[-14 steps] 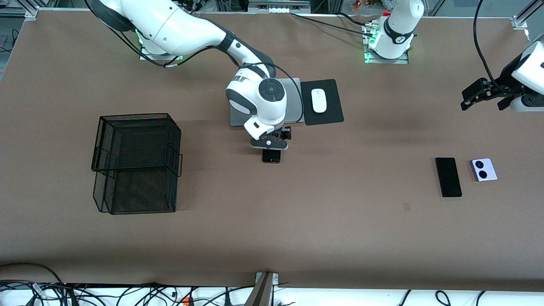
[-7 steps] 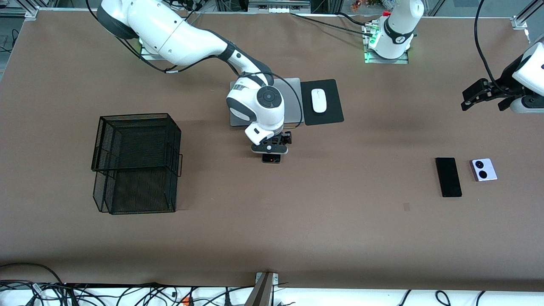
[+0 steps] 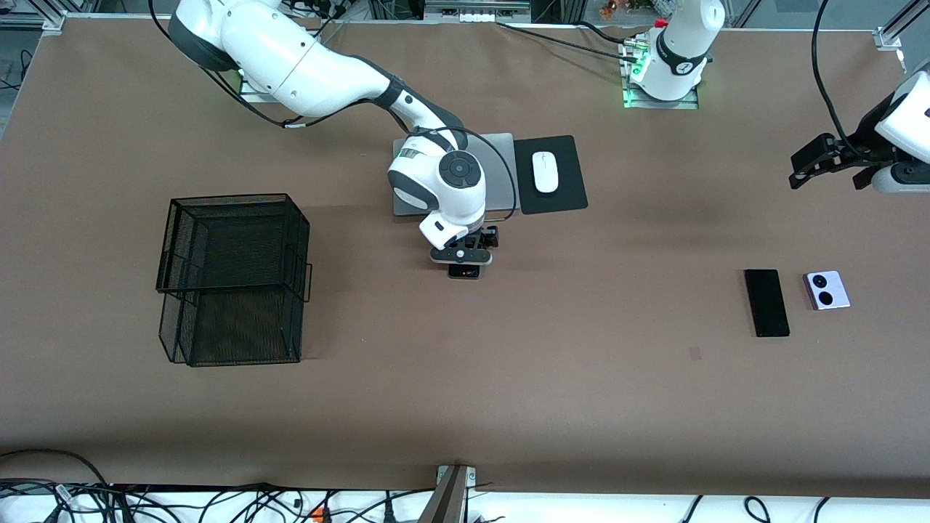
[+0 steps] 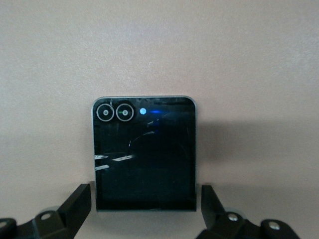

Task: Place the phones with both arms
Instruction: 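Grasp the black flip phone with the right gripper, then carry the flip phone with the right gripper over the mesh basket, then lower the flip phone into the basket and open the right gripper, then grasp the black bar phone with the left gripper while the right gripper withdraws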

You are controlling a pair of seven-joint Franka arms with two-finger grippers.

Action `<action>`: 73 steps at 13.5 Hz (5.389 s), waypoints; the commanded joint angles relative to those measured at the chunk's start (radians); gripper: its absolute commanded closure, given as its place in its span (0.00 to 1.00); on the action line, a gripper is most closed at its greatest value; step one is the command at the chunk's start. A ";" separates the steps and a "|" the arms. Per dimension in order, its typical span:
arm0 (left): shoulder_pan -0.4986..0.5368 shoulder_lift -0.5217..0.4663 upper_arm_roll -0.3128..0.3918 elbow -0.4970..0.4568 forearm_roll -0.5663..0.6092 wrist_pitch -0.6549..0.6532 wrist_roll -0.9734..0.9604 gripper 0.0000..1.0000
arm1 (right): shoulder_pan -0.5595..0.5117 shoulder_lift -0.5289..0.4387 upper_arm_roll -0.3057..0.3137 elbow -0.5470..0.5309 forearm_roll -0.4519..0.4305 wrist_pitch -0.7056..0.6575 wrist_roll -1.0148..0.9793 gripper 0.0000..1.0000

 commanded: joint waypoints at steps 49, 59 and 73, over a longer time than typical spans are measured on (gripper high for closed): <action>-0.007 0.021 -0.013 0.034 0.022 -0.035 0.018 0.00 | -0.250 -0.751 -0.689 -0.534 0.577 -0.165 -1.288 1.00; 0.000 0.040 -0.016 0.034 0.020 -0.056 0.017 0.00 | -0.260 -0.682 -0.691 -0.538 0.577 -0.194 -1.290 1.00; 0.158 0.536 0.004 0.033 0.130 0.227 0.040 0.00 | -0.287 -0.689 -0.702 -0.421 0.575 -0.330 -1.292 0.00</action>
